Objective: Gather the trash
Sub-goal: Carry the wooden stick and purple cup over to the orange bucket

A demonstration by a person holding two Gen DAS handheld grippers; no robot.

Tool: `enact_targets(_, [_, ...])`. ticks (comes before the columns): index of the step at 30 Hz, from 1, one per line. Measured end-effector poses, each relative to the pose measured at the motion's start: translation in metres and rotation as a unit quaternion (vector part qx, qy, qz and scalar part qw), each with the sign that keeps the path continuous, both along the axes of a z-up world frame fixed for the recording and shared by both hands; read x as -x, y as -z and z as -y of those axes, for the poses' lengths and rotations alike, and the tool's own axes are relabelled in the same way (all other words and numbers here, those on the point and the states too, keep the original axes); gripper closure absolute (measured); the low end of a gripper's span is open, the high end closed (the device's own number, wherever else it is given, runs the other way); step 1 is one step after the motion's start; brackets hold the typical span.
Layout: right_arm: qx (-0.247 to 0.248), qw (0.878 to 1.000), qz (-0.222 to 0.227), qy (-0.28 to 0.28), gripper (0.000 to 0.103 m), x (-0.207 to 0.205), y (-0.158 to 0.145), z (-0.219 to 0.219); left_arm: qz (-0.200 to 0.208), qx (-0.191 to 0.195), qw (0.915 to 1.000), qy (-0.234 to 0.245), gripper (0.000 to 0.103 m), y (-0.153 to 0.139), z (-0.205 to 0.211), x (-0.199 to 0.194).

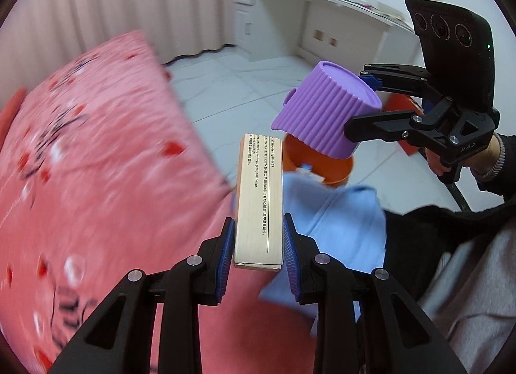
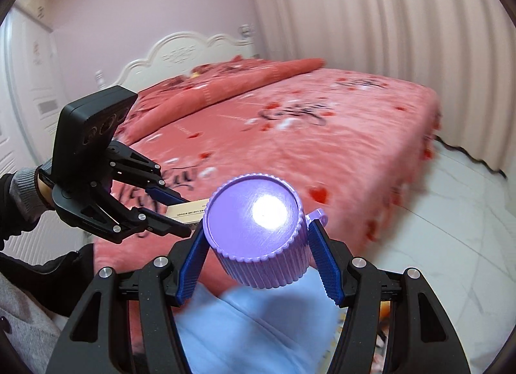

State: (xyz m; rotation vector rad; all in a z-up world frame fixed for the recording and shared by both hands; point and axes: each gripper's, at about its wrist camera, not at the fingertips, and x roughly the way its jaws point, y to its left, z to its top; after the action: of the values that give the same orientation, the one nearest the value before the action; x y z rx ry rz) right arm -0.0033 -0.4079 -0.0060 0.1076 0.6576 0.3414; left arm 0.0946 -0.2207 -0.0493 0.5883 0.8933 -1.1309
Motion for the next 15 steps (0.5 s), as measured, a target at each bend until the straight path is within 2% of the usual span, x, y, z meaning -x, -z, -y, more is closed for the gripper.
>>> enact_targets(6, [-0.003,0.996,-0.012,0.089,0.041,0.035,0.012,0.074,-0.011,0.004,0.9973,0.072,0.072,0.009,0.077,0.006])
enact_targets(12, [-0.01,0.985,-0.035,0.169,0.041,0.063,0.033,0.14,-0.026,0.009,0.9901,0.138,0.072,0.024,0.152,0.017])
enact_targets(15, [-0.015,0.978,-0.05,0.203,0.041,0.072,0.049,0.171,-0.034,0.007,0.9875,0.154,0.072,0.035,0.177,0.019])
